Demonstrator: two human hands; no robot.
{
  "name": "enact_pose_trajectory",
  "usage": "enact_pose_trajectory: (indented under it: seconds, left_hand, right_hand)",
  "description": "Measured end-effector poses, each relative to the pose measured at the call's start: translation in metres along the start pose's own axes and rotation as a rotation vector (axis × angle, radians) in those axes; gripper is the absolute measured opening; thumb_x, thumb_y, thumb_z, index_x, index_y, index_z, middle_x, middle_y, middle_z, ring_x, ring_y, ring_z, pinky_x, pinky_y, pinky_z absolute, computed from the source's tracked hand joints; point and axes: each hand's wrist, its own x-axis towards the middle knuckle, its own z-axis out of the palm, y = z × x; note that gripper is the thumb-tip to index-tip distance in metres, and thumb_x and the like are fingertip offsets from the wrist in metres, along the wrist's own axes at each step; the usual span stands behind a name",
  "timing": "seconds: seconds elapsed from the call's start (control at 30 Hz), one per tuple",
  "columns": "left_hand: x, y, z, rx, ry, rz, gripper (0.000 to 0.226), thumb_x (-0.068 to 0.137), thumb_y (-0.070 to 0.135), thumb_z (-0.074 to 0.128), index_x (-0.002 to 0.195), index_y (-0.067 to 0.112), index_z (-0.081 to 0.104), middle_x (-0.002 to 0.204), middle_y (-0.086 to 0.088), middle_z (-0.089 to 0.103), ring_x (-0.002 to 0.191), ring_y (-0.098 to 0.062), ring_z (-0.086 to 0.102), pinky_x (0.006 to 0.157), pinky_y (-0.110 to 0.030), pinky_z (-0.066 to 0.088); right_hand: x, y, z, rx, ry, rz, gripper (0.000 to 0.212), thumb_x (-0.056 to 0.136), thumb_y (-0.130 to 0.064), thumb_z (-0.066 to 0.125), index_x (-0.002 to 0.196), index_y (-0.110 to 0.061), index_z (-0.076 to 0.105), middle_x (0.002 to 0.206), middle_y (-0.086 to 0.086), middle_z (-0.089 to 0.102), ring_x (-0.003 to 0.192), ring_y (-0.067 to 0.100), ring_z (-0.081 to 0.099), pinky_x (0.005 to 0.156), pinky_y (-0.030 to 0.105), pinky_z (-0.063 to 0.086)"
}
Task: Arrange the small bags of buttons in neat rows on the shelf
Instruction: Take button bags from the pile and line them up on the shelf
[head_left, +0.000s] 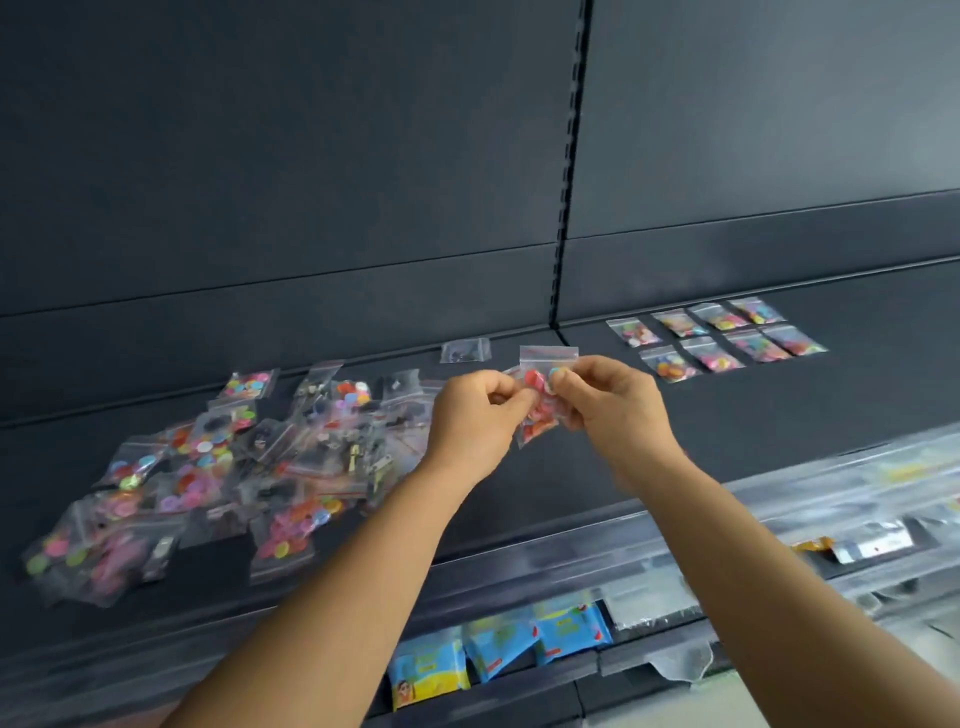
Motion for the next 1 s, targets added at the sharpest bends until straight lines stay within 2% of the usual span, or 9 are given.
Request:
enact_pose_trajectory:
  seconds: [0.07,0.17,0.23,0.33,0.5,0.7,0.8,0.9,1.0]
  left_hand:
    - [-0.004,0.018,0.034,-0.018,-0.010,0.002,0.015,0.086,0.029,0.067,0.081,0.015,0.071,0.073,0.000,0.071,0.062,-0.011,0.059,0.062,-0.027,0.049]
    - [-0.007,0.038,0.075,-0.061,0.012,0.011,0.011,0.087,0.028,0.066,0.085,0.018,0.068,0.074,0.002,0.068,0.065,-0.014,0.062,0.060,-0.023,0.050]
    - [-0.008,0.050,0.105,-0.062,0.023,0.009,0.003,0.089,0.022,0.063,0.088,0.020,0.066,0.078,0.006,0.065,0.071,-0.016,0.064,0.064,-0.025,0.055]
    - [-0.007,0.063,0.144,-0.055,0.036,0.014,0.015,0.089,0.014,0.060,0.086,0.029,0.061,0.084,0.003,0.065,0.079,-0.024,0.066,0.073,-0.044,0.057]
    - [0.004,0.072,0.187,-0.033,0.077,0.020,0.018,0.088,0.014,0.061,0.095,0.030,0.057,0.084,-0.001,0.067,0.077,-0.018,0.062,0.064,-0.032,0.049]
    - [0.033,0.069,0.208,0.026,0.030,-0.031,0.022,0.090,0.014,0.058,0.106,0.028,0.054,0.086,-0.001,0.066,0.073,-0.014,0.059,0.055,-0.024,0.042]
    - [0.042,0.059,0.213,0.057,0.028,-0.050,0.021,0.089,0.016,0.061,0.104,0.030,0.054,0.084,-0.001,0.067,0.072,-0.014,0.060,0.053,-0.022,0.040]
    - [0.041,0.048,0.217,0.073,-0.018,-0.088,0.024,0.088,0.017,0.063,0.107,0.028,0.054,0.083,0.002,0.067,0.076,-0.012,0.062,0.056,-0.020,0.043]
    - [0.039,0.043,0.223,0.124,-0.036,-0.104,0.028,0.089,0.015,0.063,0.113,0.025,0.054,0.084,0.006,0.064,0.073,-0.008,0.060,0.057,-0.015,0.042]
  right_hand:
    - [0.005,0.003,-0.037,-0.004,0.005,0.004,0.017,0.088,-0.015,0.063,0.073,-0.011,0.068,0.061,0.001,0.066,0.058,0.012,0.056,0.061,0.028,0.048]
    - [0.010,0.002,-0.083,-0.060,0.013,-0.007,0.017,0.090,-0.014,0.061,0.073,-0.013,0.067,0.056,-0.007,0.062,0.048,0.000,0.052,0.052,0.015,0.045]
    - [0.014,0.004,-0.117,-0.068,0.023,-0.012,0.018,0.090,-0.013,0.060,0.073,-0.013,0.067,0.057,-0.006,0.062,0.045,-0.002,0.050,0.050,0.013,0.044]
    - [0.022,0.010,-0.163,-0.081,0.063,0.010,0.019,0.089,-0.012,0.060,0.072,-0.014,0.067,0.062,-0.001,0.064,0.049,0.002,0.053,0.053,0.017,0.046]
    - [0.041,0.025,-0.220,-0.108,0.126,0.064,0.018,0.089,-0.014,0.060,0.074,-0.015,0.069,0.062,-0.002,0.065,0.060,0.012,0.054,0.060,0.027,0.047]
    - [0.071,0.044,-0.246,-0.201,0.167,0.112,0.015,0.085,-0.013,0.059,0.072,-0.014,0.066,0.062,-0.002,0.066,0.059,0.015,0.053,0.061,0.032,0.043]
    - [0.085,0.052,-0.246,-0.247,0.133,0.132,0.012,0.085,-0.013,0.059,0.075,-0.014,0.065,0.066,-0.001,0.069,0.059,0.014,0.058,0.066,0.038,0.052]
    - [0.096,0.060,-0.241,-0.312,0.077,0.149,0.013,0.086,-0.018,0.060,0.075,-0.011,0.064,0.071,0.005,0.070,0.066,0.022,0.064,0.076,0.043,0.057]
    - [0.103,0.067,-0.235,-0.441,0.018,0.128,0.011,0.087,-0.021,0.060,0.079,-0.013,0.063,0.073,0.002,0.069,0.071,0.022,0.064,0.064,0.031,0.053]
